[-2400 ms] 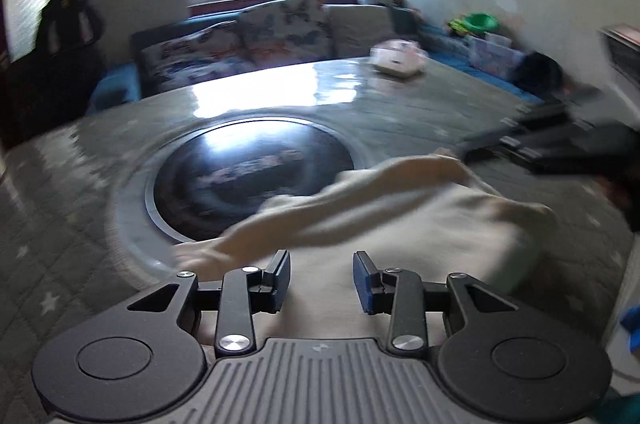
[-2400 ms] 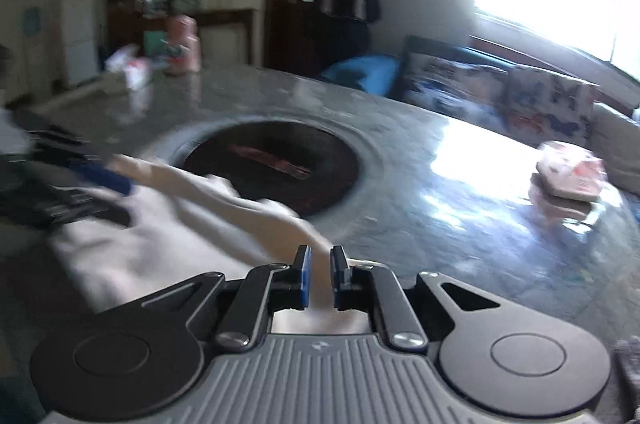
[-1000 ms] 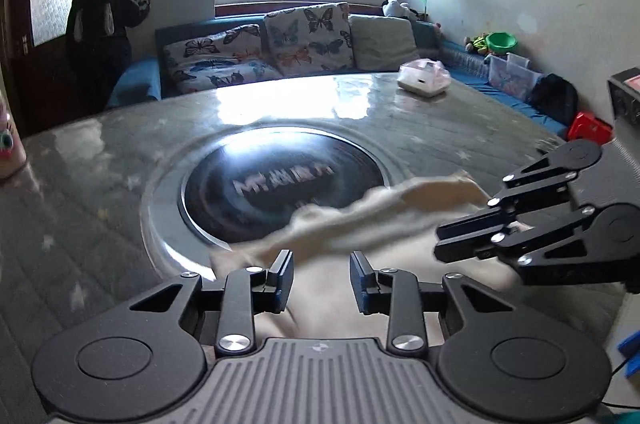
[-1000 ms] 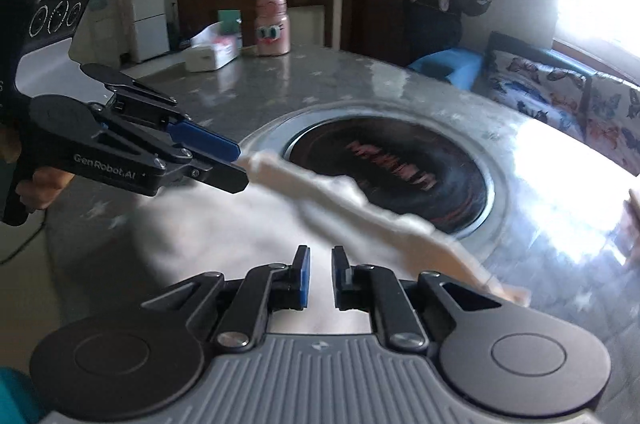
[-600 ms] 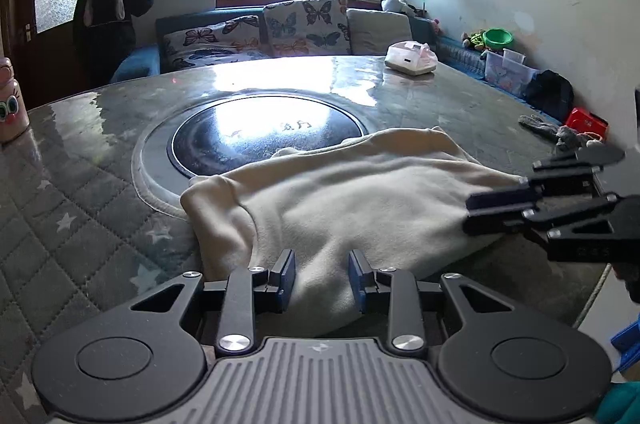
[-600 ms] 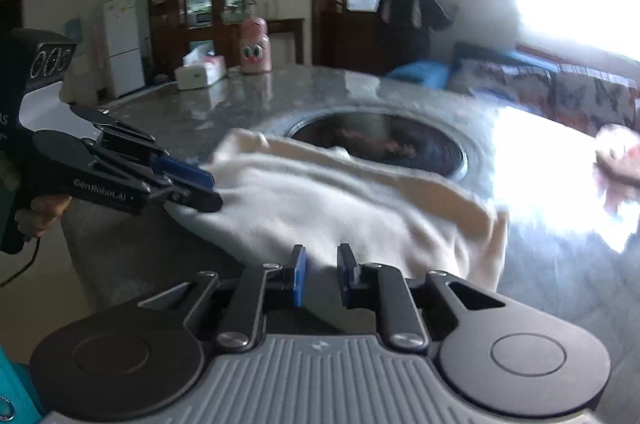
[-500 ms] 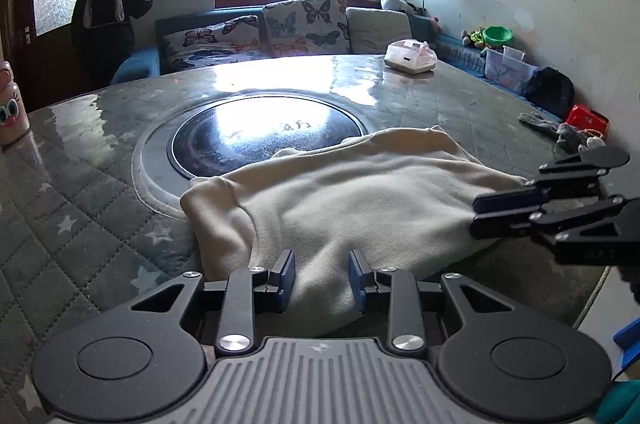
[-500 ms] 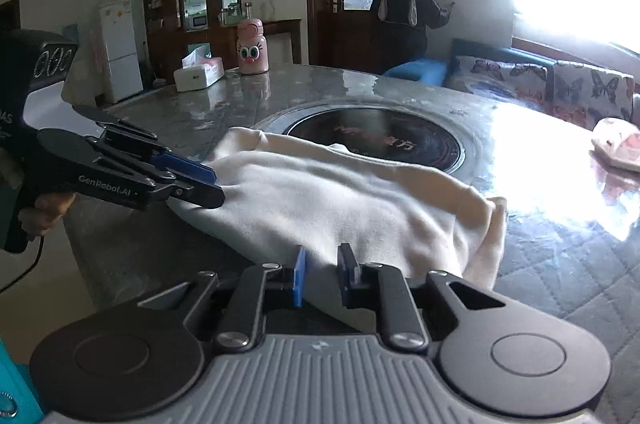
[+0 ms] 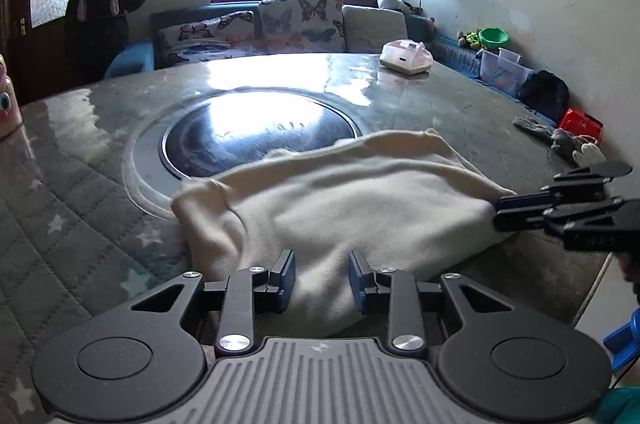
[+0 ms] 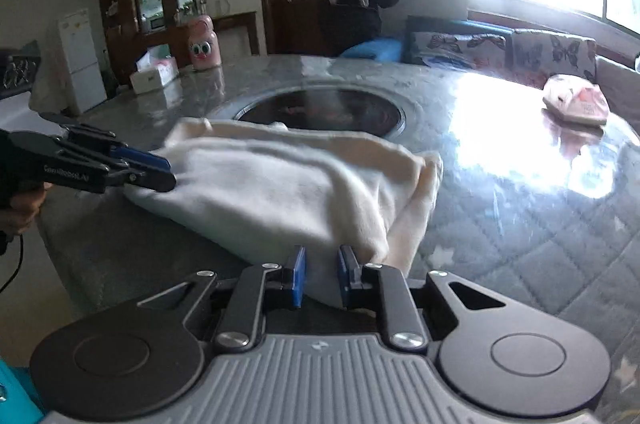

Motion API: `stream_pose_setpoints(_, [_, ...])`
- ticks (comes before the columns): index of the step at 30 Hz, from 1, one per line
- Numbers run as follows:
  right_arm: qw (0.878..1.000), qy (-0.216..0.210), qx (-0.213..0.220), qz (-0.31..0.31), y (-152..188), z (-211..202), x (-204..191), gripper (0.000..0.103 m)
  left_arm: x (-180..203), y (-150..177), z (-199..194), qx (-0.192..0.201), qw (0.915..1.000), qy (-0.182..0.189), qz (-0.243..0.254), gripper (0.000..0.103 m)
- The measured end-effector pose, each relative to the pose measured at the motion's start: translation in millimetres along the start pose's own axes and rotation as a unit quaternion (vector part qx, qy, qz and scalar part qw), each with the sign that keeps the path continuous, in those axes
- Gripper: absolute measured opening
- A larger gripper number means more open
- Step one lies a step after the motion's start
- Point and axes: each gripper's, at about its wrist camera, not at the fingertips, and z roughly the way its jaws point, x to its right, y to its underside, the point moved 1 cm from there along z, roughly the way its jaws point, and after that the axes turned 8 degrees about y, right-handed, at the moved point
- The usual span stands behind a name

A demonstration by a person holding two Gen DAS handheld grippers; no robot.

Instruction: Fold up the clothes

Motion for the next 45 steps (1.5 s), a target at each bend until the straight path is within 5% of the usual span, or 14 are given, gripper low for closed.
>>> stream_pose_setpoints(26, [0.999, 0.018, -0.027, 0.008, -55, 88, 36, 0.017, -71, -26, 23, 0.005, 0.9976, -0.038, -0.058, 0.032])
stream_pose_setpoints(45, [1.0, 0.028, -0.005, -0.002, -64, 79, 36, 0.032, -73, -38, 28, 0.004, 0.9973, -0.058, -0.045, 0.033])
